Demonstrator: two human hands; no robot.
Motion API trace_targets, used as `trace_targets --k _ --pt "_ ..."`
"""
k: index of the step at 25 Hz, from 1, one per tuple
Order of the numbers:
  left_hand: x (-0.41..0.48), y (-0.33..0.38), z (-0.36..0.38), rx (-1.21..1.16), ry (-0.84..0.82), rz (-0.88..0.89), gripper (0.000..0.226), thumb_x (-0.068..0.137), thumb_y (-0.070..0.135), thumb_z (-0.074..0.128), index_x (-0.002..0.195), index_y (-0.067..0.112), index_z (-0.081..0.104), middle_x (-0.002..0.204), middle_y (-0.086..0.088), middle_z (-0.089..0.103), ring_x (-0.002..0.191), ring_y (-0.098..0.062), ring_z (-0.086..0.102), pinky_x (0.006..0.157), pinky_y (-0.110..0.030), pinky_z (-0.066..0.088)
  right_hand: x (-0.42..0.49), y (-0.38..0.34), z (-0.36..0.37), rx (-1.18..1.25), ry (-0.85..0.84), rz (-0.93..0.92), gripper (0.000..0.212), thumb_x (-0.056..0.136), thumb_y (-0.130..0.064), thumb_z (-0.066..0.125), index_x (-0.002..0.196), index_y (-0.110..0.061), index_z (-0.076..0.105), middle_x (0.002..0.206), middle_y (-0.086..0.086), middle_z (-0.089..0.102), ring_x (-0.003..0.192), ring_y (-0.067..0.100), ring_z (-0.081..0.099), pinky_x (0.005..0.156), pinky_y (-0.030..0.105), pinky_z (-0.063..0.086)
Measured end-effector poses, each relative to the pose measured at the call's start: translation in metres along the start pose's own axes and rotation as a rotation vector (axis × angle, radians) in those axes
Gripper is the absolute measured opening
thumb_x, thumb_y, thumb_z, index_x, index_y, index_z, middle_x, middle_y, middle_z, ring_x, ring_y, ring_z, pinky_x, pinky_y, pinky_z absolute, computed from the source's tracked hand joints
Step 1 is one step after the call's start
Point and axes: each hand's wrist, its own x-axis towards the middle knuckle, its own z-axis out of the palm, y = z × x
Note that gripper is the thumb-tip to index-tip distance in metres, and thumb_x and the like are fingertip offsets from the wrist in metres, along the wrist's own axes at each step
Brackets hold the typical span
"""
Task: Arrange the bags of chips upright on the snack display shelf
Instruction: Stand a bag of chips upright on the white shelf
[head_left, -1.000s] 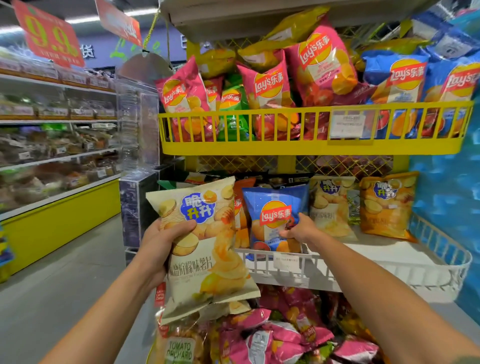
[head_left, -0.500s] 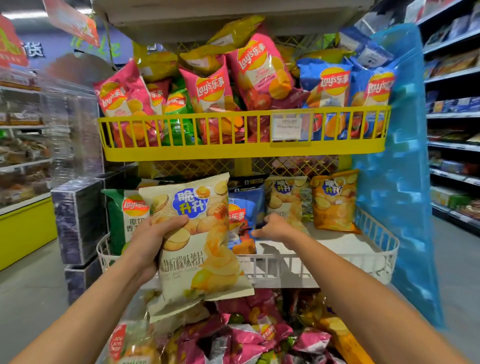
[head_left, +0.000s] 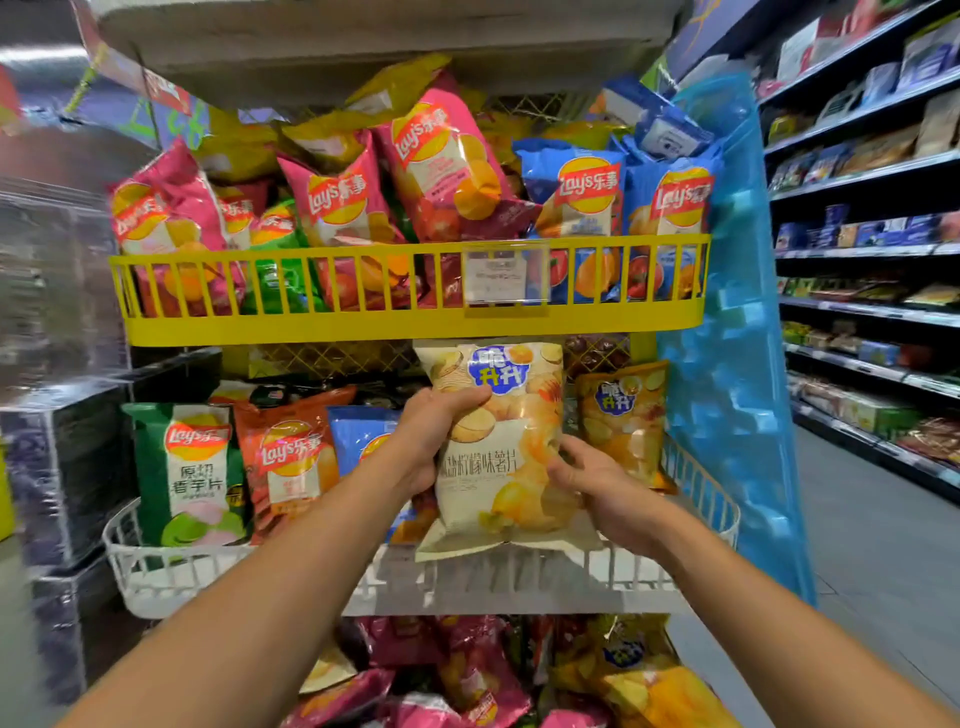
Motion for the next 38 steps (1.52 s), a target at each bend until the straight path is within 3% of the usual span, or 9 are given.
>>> trace_targets --k 4,8,10,13,17,30,32,35,38 --pt "0.025 -0.013 0.03 0.093 -0.055 -0.012 0.062 0.068 0.041 0.079 0.116 0.004 0.065 0.101 -0.016 0.076 0.084 -0.028 0.074 0.066 -0.037 0.058 0.009 0.006 -0.028 -0.071 0.179 -0.043 0.108 0.032 -0.047 0.095 0.128 -0.018 0.053 0.12 0.011 0.069 0.108 0.03 0.068 0.098 0.052 0.051" --pt "0.015 -0.04 0.021 0.64 0.125 0.06 0.053 0.09 0.051 0.056 0.129 0.015 0.052 0.127 -0.006 0.06 0.113 -0.026 0.058 0.086 -0.037 0.044 0.014 0.004 -0.069 -0.02 0.334 -0.009 0.075 0.058 -0.025 0.088 0.125 -0.018 0.055 0.115 0.007 0.07 0.106 0.027 0.068 0.097 0.049 0.052" --pt "-0.004 -0.063 -0.001 0.892 0.041 0.158 0.041 0.09 0.044 0.061 0.12 0.017 0.059 0.12 0.001 0.063 0.108 -0.019 0.059 0.093 -0.039 0.048 0.024 0.007 -0.089 -0.06 0.383 0.05 0.077 0.057 -0.028 0.091 0.123 -0.017 0.055 0.117 0.007 0.069 0.106 0.028 0.068 0.097 0.05 0.052" --pt "-0.026 -0.086 -0.019 1.268 -0.25 0.036 0.057 0.074 0.073 0.054 0.11 0.029 0.067 0.105 0.003 0.07 0.1 -0.019 0.064 0.089 -0.044 0.052 0.064 0.04 -0.111 -0.203 0.369 0.137 0.105 0.035 -0.052 0.095 0.126 -0.014 0.058 0.121 0.003 0.07 0.108 0.022 0.068 0.101 0.046 0.05" --pt "-0.026 -0.1 -0.016 1.808 -0.247 0.049 0.063 0.073 0.086 0.037 0.064 0.025 0.051 0.071 0.002 0.054 0.083 -0.025 0.055 0.081 -0.043 0.05 0.113 0.079 -0.115 -0.306 0.38 0.258 0.117 0.027 -0.064 0.091 0.124 -0.007 0.06 0.121 0.003 0.07 0.109 0.021 0.066 0.101 0.044 0.049" --pt "-0.021 -0.103 -0.012 1.796 -0.172 -0.017 0.065 0.076 0.082 0.038 0.054 0.022 0.044 0.062 0.002 0.043 0.074 -0.024 0.05 0.072 -0.038 0.047 0.098 0.055 -0.05 -0.527 0.286 0.479 0.055 0.068 -0.028 0.085 0.108 -0.005 0.056 0.112 0.01 0.066 0.094 0.026 0.065 0.078 0.041 0.057" --pt "-0.022 -0.103 -0.012 1.769 -0.167 -0.005 0.065 0.077 0.082 0.038 0.053 0.022 0.044 0.061 0.003 0.043 0.072 -0.023 0.05 0.071 -0.037 0.048 0.09 0.05 -0.052 -0.581 0.317 0.432 0.065 0.065 -0.032 0.086 0.116 -0.003 0.057 0.117 0.011 0.065 0.096 0.023 0.064 0.075 0.035 0.055" --pt "-0.024 -0.102 -0.014 1.762 -0.149 0.055 0.065 0.079 0.081 0.038 0.052 0.022 0.041 0.059 0.003 0.044 0.07 -0.024 0.05 0.068 -0.035 0.046 0.057 0.034 -0.048 -0.669 0.431 0.287 0.087 0.064 -0.031 0.087 0.136 -0.007 0.046 0.137 0.011 0.055 0.12 0.026 0.056 0.098 0.04 0.05" --pt "-0.025 -0.105 -0.02 1.797 -0.131 0.119 0.062 0.082 0.079 0.036 0.06 0.023 0.05 0.065 0.001 0.053 0.08 -0.027 0.058 0.068 -0.036 0.048 0.007 0.011 -0.032 -0.888 0.458 0.091 0.073 0.07 -0.029 0.084 0.133 -0.014 0.05 0.135 0.007 0.057 0.121 0.022 0.055 0.098 0.032 0.047"
